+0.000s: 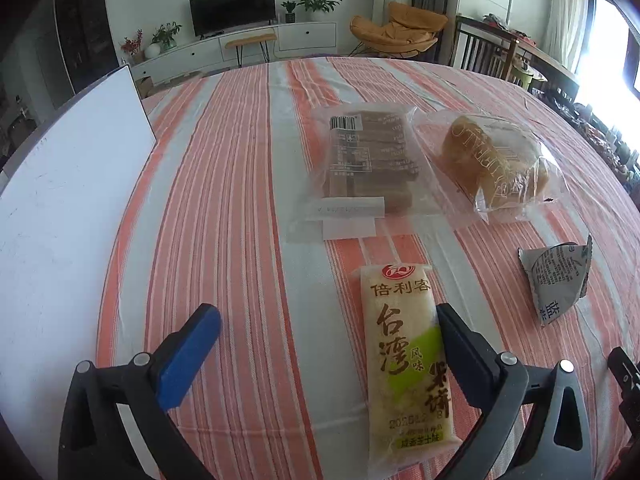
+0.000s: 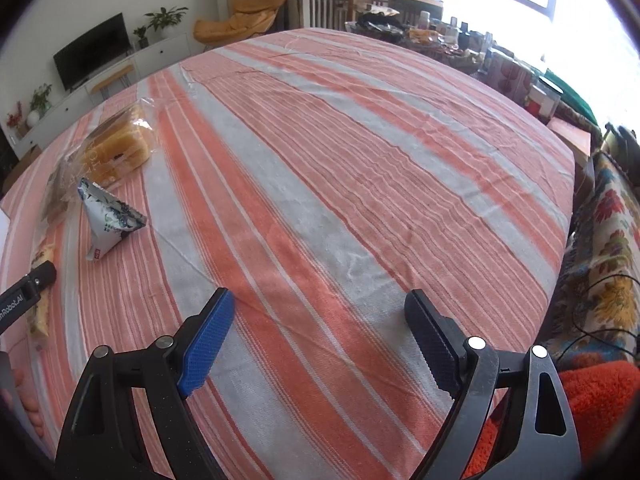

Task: Organize snacks

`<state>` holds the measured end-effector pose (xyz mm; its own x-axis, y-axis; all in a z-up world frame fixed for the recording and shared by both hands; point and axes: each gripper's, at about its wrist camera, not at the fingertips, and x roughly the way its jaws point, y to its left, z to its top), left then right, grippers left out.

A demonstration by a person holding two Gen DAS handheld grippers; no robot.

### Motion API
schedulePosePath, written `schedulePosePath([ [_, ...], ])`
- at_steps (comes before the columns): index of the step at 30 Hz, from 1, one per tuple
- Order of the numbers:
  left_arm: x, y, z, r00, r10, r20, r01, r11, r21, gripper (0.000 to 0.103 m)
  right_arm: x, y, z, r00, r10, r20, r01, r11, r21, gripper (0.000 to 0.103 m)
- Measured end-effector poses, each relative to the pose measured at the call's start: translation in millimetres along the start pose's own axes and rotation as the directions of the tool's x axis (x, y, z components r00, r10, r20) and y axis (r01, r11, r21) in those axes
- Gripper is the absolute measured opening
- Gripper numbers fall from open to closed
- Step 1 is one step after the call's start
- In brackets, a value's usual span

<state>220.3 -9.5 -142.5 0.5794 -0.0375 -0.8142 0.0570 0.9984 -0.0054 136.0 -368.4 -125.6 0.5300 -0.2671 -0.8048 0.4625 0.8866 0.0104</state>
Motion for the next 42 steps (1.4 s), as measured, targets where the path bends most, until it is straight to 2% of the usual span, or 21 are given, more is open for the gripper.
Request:
schedulePosePath([
  [2, 1, 1, 0, 1.0, -0.001, 0.0, 0.001, 1.0, -0.001, 0.103, 12, 2, 15, 0.999, -0.013, 0.034, 0.013, 1.0, 0.003, 0.09],
  [5, 2, 1, 0, 1.0, -0.001, 0.0, 0.001, 1.0, -0.001, 0.103, 36, 6, 50, 1.0, -0.008, 0.011, 0.008, 1.0, -0.003, 0.092],
  [7, 1, 1, 0, 1.0, 0.0, 0.001, 0.0, 1.0, 0.0, 0.103, 55, 4, 73, 1.0, 0.01, 0.015, -0.009, 1.0, -0.019, 0.099],
  [10, 1, 1, 0, 1.0, -0.001, 0.0, 0.001, 1.0, -0.001, 0.103, 71, -4, 93, 0.999, 0.052, 0.004, -0.052, 0.997, -0.058, 0.101],
  [42, 1, 1, 0, 1.0, -0.001, 0.0, 0.001, 1.0, -0.001, 0.103, 71, -3, 91, 0.998, 0.061, 0.005, -0.06, 0.995, -0.075, 0.101],
])
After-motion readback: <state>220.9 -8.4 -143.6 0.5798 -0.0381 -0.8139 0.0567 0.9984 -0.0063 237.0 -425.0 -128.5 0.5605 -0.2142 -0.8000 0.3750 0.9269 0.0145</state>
